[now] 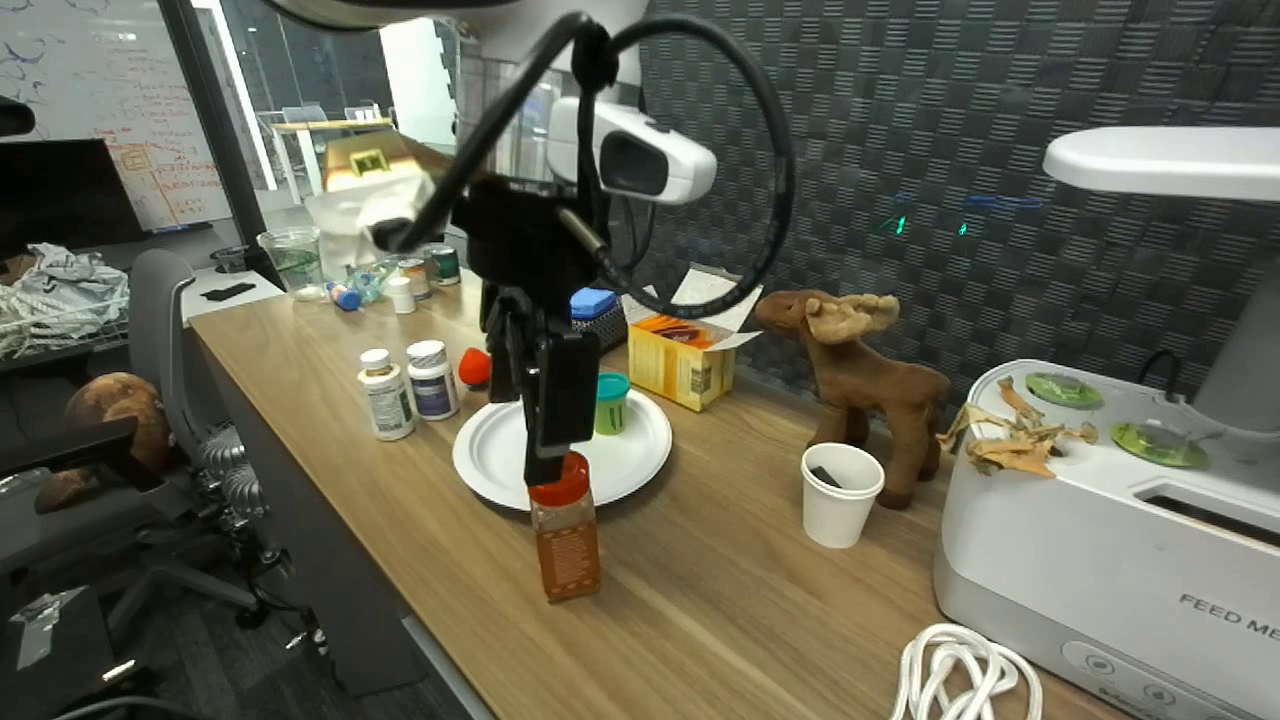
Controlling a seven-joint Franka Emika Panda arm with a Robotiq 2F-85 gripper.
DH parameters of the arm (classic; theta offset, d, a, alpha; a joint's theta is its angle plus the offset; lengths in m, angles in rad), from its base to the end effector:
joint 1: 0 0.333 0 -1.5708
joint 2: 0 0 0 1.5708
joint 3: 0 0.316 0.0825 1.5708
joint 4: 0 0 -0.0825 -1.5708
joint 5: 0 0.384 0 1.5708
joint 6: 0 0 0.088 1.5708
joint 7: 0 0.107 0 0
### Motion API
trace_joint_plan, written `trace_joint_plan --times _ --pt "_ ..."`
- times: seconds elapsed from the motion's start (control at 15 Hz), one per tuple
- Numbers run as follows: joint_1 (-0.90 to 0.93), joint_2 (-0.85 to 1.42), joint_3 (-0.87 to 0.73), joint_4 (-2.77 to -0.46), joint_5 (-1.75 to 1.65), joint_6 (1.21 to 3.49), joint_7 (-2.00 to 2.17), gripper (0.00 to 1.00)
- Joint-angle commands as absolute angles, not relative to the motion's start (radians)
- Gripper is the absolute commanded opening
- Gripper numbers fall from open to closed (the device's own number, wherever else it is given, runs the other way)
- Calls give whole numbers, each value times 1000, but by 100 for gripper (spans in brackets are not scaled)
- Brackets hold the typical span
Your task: Pick up all the objects surrounding the white plate and arrange them on the plate
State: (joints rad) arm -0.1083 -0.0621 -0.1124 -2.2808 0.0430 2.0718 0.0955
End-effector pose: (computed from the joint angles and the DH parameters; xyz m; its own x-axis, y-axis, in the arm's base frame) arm 0.4787 -0.1053 0.3687 0.9331 -0.3267 -0.1505 -0.3343 -0.9421 -0.0270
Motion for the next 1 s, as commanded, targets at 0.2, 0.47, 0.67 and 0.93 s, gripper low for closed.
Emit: trace_joint_plan --times 0.2,0.47,0.67,0.93 --pt "-111 -58 -111 -2322 22 2165 86 100" --pt "-111 -32 -111 -2325 -13 2219 94 100" --pt "-110 -8 -111 -2324 -29 2252 112 100" --pt "-108 11 -111 -2323 -35 2291 113 66"
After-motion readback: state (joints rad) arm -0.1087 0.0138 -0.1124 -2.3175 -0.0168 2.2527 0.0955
